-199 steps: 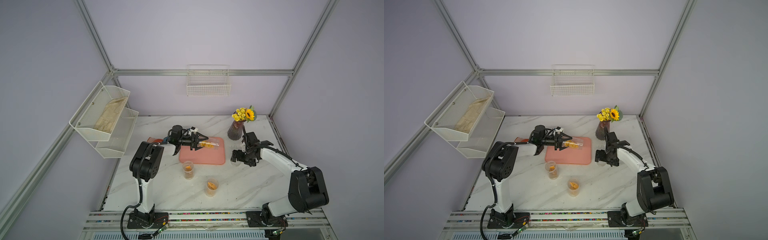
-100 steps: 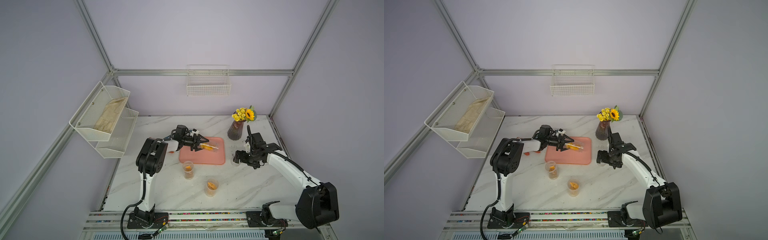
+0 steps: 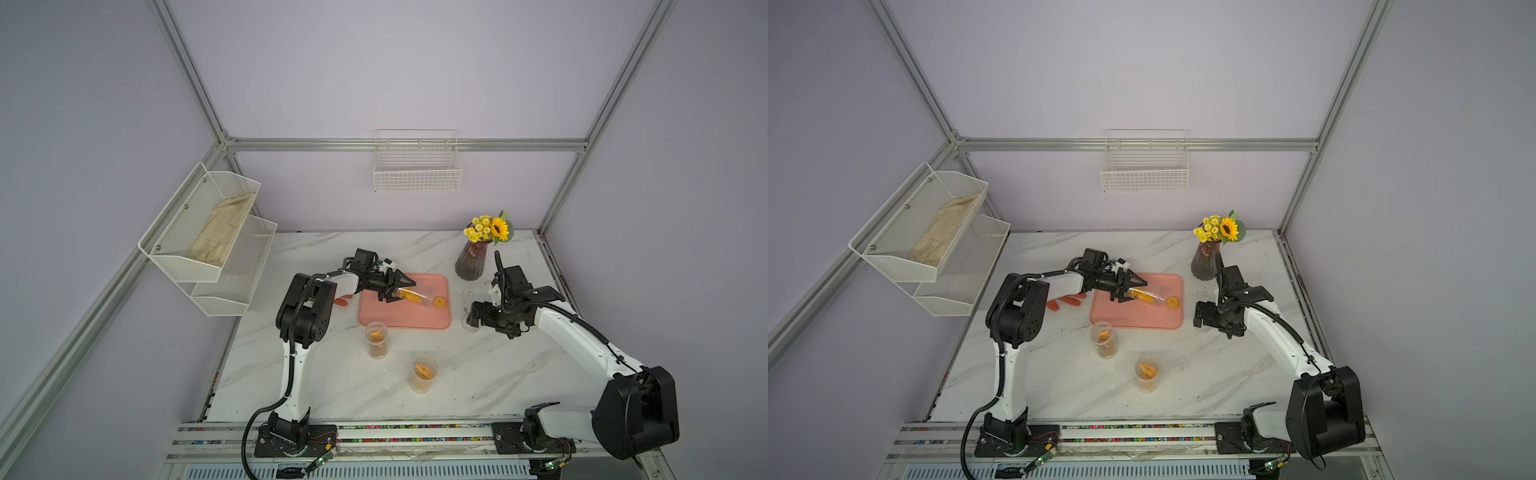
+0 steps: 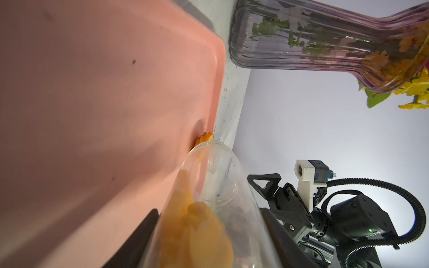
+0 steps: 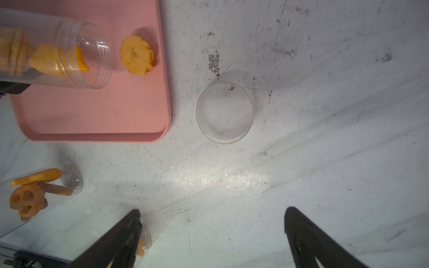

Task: Pour the cookies out of the jar
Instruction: Pour the cookies in the jar onto the tray.

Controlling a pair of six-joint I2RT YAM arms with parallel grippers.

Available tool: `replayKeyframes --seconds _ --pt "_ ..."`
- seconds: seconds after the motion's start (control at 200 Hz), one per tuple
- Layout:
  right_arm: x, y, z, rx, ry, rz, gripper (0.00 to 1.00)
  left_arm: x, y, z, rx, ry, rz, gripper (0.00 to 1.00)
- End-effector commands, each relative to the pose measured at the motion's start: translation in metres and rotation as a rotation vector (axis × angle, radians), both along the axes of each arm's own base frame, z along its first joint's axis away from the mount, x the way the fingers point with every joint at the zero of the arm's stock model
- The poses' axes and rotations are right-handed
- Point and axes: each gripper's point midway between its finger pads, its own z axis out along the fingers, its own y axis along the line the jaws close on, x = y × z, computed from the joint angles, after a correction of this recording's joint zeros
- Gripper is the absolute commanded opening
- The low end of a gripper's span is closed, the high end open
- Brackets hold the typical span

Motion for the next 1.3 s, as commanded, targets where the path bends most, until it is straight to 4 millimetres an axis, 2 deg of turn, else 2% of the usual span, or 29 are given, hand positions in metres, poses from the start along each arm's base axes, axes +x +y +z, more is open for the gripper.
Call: replayKeyframes --seconds 0.0,0.38,0.565,0.775,1.005,1.075,1.225,1.295 --pt "-0.005 -0.003 0.004 0.0 -0.002 -0.011 0.97 0.022 0.0 0.038 0.007 -0.127 0.008 0.56" --pt "-0.005 -0.002 0.008 0.018 -0.02 -0.031 0.97 0.036 -0.007 0.044 0.173 -0.184 0.036 0.56" --pt "-0.005 -0.003 0.007 0.021 -0.022 -0.042 0.97 0.036 -0.011 0.048 0.26 -0.22 0.014 0.56" --pt "-0.006 -0.002 0.006 0.031 -0.024 -0.054 0.97 0.036 -0.011 0.057 0.305 -0.263 0.009 0.57" --pt "-0.007 -0.002 0.006 0.036 -0.027 -0.062 0.97 0.033 -0.011 0.058 0.327 -0.272 -0.005 0.57" --pt "-0.008 -0.002 0.006 0.036 -0.028 -0.063 0.97 0.032 -0.01 0.063 0.332 -0.282 -0.006 0.57" --pt "-0.008 -0.002 0.007 0.039 -0.031 -0.067 0.97 0.032 -0.007 0.086 0.339 -0.342 0.003 0.57" --pt "-0.007 -0.001 0.006 0.045 -0.03 -0.069 0.97 0.031 -0.002 0.088 0.376 -0.357 -0.005 0.57"
